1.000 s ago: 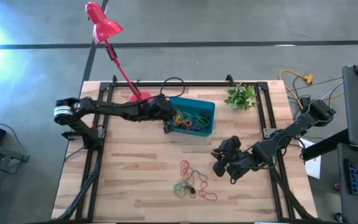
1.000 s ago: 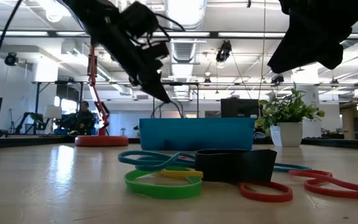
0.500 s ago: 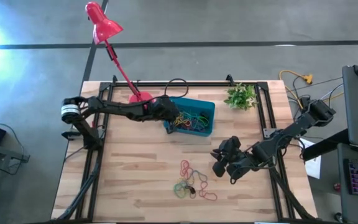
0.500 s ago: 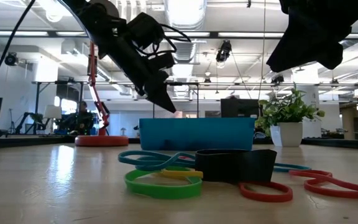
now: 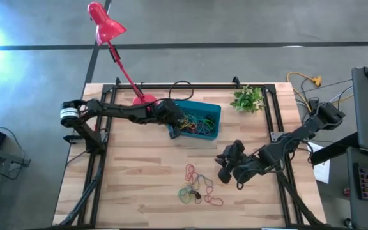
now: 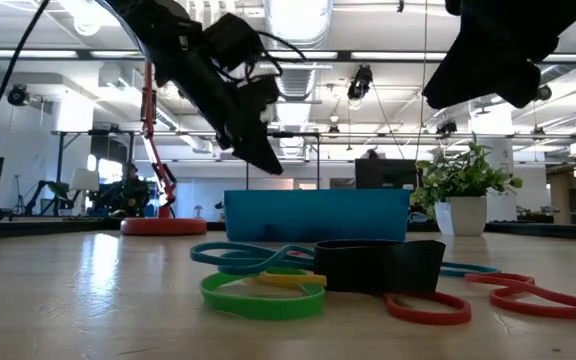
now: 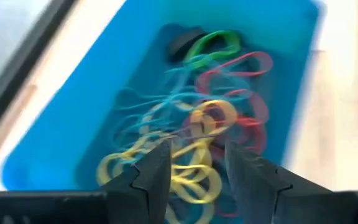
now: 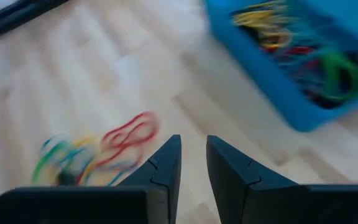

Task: Pick and place rubber bands into bin
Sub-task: Put the black rubber band into the blue bin

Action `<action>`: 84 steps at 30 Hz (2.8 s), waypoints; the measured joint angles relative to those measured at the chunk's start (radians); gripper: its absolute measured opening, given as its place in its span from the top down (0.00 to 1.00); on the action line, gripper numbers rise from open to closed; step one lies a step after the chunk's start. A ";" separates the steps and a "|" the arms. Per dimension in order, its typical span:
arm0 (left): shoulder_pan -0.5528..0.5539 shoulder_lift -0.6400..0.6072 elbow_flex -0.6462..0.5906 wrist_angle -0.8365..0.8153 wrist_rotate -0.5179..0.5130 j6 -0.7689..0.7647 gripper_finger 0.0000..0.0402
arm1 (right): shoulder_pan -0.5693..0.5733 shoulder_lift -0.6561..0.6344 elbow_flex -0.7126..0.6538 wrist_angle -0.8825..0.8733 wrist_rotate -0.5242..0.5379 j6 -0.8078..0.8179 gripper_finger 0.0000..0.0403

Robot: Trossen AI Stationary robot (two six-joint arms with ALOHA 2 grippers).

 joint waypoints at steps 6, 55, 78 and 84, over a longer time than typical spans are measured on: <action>-0.037 -0.114 -0.022 -0.090 0.192 -0.076 0.66 | -0.001 0.049 0.000 0.091 -0.166 -0.187 0.80; -0.218 -0.510 -0.280 -0.106 0.039 -0.180 0.66 | -0.081 0.541 0.309 0.289 -0.635 -0.406 0.62; -0.218 -0.510 -0.282 -0.123 0.042 -0.155 0.66 | -0.081 0.616 0.310 0.292 -0.634 -0.366 0.60; -0.219 -0.510 -0.282 -0.123 0.042 -0.155 0.66 | -0.080 0.609 0.309 0.278 -0.600 -0.361 0.70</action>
